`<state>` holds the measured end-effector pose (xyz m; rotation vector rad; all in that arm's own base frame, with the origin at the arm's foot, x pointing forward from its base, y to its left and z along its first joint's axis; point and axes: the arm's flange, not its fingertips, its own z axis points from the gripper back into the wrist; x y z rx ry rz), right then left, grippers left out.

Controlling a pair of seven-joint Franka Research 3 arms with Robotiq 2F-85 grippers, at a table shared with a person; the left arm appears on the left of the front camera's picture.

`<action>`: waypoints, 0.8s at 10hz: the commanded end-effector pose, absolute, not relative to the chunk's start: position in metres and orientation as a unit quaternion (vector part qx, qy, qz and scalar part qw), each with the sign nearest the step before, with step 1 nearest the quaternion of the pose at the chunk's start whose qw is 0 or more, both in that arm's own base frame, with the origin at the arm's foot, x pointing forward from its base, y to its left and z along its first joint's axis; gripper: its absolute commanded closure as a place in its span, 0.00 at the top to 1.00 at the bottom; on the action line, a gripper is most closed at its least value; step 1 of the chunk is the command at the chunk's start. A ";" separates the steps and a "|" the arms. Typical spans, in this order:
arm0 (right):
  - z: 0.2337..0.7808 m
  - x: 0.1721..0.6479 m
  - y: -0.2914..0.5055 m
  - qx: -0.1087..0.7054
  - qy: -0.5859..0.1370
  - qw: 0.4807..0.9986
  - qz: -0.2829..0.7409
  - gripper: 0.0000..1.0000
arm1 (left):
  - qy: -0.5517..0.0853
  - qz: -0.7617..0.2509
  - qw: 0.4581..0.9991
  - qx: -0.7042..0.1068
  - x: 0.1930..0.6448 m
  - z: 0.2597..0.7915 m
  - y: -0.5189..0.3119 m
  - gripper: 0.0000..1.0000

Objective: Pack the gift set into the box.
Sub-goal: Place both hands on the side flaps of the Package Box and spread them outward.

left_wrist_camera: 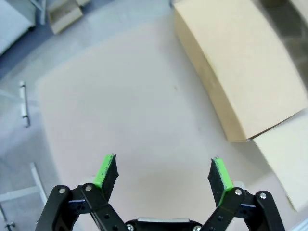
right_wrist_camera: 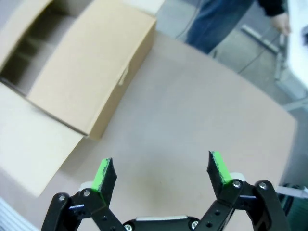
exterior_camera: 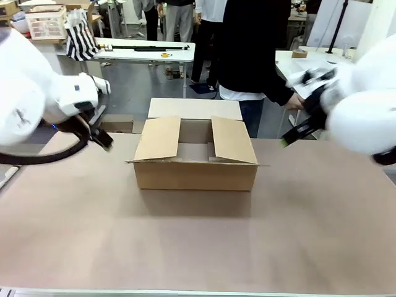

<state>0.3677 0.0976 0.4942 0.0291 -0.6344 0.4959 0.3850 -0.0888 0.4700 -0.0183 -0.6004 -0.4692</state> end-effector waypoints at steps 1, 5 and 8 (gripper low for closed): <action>0.545 0.314 0.096 -0.016 -0.361 0.899 0.246 1.00 | -0.377 -0.209 0.902 0.014 0.329 0.510 -0.071 1.00; 0.541 0.333 0.074 0.076 -0.313 0.932 0.164 1.00 | -0.325 -0.218 0.920 -0.004 0.365 0.508 -0.076 1.00; 0.563 0.305 -0.006 0.337 -0.204 0.913 -0.105 1.00 | -0.248 -0.259 0.854 -0.377 0.349 0.516 -0.006 1.00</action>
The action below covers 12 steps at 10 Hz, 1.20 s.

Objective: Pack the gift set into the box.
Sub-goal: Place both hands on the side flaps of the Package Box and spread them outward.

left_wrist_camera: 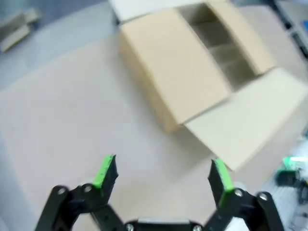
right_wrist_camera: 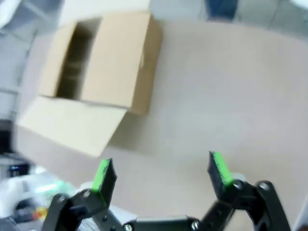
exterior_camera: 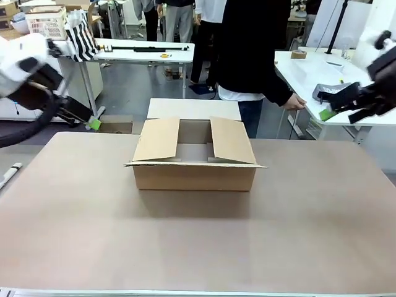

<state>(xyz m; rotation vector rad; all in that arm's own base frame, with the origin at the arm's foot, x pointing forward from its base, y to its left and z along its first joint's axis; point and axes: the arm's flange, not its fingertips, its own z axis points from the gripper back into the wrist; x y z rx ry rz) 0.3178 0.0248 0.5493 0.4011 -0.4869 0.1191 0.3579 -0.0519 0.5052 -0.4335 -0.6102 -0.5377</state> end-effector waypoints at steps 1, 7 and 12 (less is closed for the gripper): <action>0.554 0.297 -0.054 0.435 -0.196 0.860 -0.180 1.00 | -0.269 -0.211 0.816 -0.466 0.344 0.516 0.032 1.00; 0.524 0.277 -0.133 0.442 -0.194 0.861 -0.158 1.00 | -0.318 -0.171 0.784 -0.505 0.321 0.504 0.091 1.00; 0.524 0.277 -0.133 0.442 -0.194 0.861 -0.158 1.00 | -0.239 -0.216 0.818 -0.476 0.320 0.544 0.051 1.00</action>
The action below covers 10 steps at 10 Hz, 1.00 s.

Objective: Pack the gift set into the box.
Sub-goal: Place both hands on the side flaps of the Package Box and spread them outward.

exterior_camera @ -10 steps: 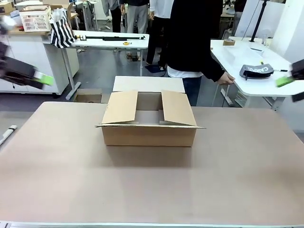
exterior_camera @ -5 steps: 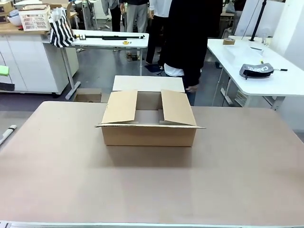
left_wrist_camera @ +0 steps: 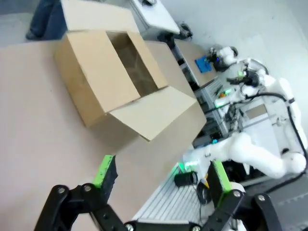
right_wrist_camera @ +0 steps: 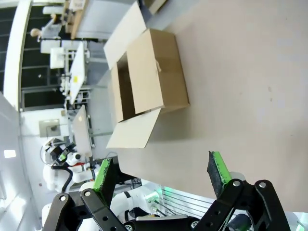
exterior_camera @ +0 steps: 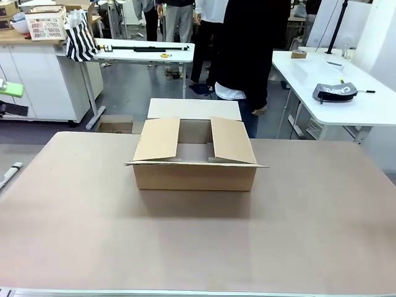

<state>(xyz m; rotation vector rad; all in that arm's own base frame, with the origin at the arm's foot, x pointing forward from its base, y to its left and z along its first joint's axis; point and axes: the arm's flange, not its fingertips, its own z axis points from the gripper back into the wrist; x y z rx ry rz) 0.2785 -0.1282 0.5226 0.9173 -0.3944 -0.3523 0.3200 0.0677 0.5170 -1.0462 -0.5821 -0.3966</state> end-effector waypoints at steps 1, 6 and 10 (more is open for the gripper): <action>0.524 0.277 -0.133 0.442 -0.194 0.861 -0.158 1.00 | -0.205 -0.252 0.836 -0.442 0.326 0.565 0.019 1.00; 0.524 0.277 -0.133 0.442 -0.194 0.861 -0.158 1.00 | -0.038 -0.427 0.884 -0.189 0.357 0.600 -0.219 1.00; 0.524 0.277 -0.133 0.442 -0.194 0.861 -0.158 1.00 | -0.146 -0.398 0.902 -0.085 0.387 0.564 -0.310 1.00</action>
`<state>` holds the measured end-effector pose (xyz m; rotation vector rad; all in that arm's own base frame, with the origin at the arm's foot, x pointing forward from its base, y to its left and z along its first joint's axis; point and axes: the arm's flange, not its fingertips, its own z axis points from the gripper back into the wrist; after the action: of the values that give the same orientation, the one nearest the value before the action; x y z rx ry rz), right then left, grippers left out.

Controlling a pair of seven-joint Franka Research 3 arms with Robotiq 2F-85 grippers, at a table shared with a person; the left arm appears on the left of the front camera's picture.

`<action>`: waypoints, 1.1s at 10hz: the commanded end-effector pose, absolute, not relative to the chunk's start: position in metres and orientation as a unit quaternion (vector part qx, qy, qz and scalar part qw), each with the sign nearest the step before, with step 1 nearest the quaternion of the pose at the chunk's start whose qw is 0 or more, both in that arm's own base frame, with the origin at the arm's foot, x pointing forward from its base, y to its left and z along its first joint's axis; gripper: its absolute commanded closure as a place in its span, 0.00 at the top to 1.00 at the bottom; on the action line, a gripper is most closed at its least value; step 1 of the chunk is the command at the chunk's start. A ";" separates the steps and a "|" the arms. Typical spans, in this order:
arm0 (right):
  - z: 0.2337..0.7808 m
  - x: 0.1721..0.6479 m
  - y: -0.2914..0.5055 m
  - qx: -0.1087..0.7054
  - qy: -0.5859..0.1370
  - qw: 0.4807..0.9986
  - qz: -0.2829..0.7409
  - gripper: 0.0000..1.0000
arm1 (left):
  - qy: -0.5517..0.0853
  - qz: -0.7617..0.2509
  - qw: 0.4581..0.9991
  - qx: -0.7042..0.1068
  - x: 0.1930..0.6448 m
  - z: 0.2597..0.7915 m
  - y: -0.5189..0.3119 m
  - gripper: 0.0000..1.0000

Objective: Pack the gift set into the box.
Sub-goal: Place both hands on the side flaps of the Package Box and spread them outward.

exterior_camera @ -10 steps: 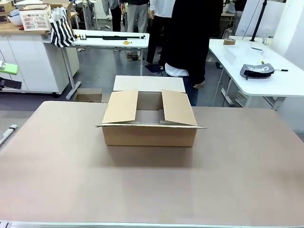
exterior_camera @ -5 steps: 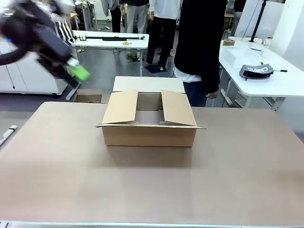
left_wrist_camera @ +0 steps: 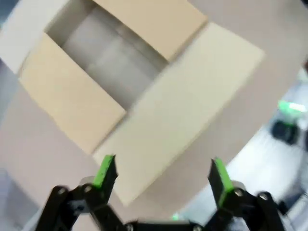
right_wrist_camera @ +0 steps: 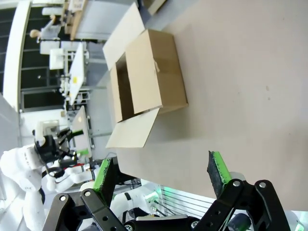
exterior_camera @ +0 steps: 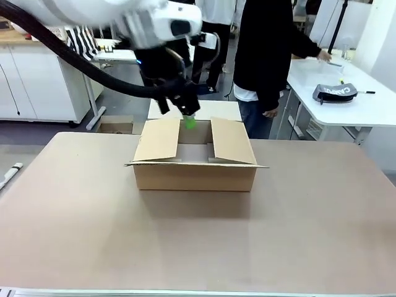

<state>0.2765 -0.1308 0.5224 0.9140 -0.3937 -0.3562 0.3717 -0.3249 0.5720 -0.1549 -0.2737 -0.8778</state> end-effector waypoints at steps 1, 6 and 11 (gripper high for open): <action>0.524 0.277 -0.133 0.442 -0.194 0.861 -0.158 1.00 | -0.095 -0.442 0.887 -0.091 0.357 0.579 -0.313 1.00; 0.524 0.277 -0.133 0.442 -0.194 0.861 -0.158 1.00 | -0.020 -0.230 0.966 -0.112 0.381 0.575 -0.337 1.00; 0.524 0.277 -0.133 0.442 -0.194 0.861 -0.158 1.00 | -0.092 0.300 0.945 -0.096 0.420 0.546 -0.412 1.00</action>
<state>0.2764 -0.1312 0.5228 0.9128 -0.3933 -0.3558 0.4200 -0.3953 0.5433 -0.2493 -0.0251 0.0296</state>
